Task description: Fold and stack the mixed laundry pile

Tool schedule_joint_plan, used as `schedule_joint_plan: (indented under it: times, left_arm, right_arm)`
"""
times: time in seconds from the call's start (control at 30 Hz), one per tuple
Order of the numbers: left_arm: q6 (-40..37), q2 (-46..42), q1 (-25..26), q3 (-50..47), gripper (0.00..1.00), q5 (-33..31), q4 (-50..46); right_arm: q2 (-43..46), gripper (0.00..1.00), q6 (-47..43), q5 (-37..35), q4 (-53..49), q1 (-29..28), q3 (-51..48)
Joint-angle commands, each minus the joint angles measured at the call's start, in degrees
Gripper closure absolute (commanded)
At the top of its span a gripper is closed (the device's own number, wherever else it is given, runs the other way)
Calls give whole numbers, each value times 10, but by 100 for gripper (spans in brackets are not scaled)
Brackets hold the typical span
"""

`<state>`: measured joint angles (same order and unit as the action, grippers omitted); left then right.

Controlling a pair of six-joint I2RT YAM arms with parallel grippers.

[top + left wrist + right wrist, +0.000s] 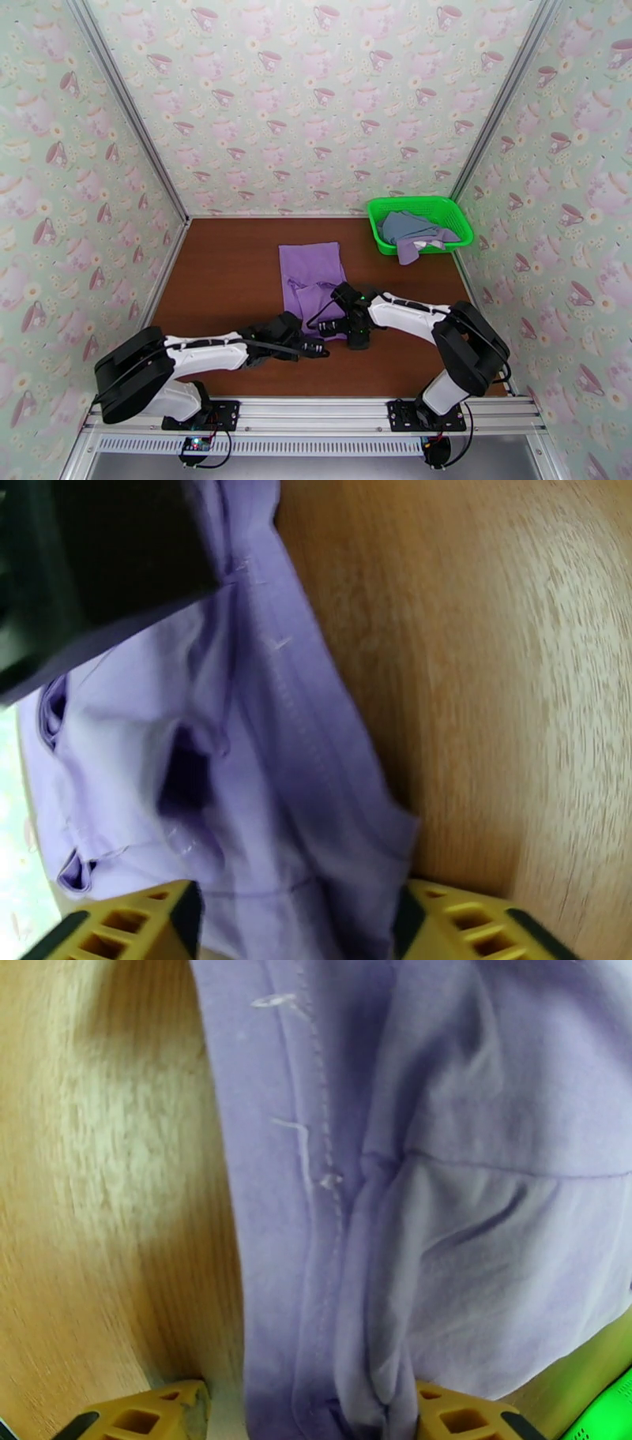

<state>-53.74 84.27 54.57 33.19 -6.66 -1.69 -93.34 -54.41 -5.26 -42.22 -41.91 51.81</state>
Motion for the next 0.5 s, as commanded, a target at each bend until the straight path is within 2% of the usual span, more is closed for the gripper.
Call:
schedule_joint_plan:
  times: [0.0, 0.07, 0.13, 0.27, 0.4, 0.47]
  left_arm:
    - [13, 43, -11, 23, 50, 14, -34]
    - [18, 62, -14, 46, 69, 22, -70]
    - [24, 84, -17, 70, 100, 26, -103]
    - [30, 93, -21, 87, 100, 20, -129]
    - [22, 51, -22, 81, 100, 0, -148]
    - [21, 16, -23, 79, 100, -10, -164]
  right_arm:
    - [-32, 45, -5, -1, 31, 6, -6]
    - [-35, 52, -5, -1, 36, 9, -5]
    - [-33, 61, -4, -2, 39, 10, -6]
    - [-20, 78, -3, -5, 46, 15, -5]
    - [13, 96, -1, 0, 48, 28, -4]
    - [36, 100, 2, 4, 47, 35, -1]
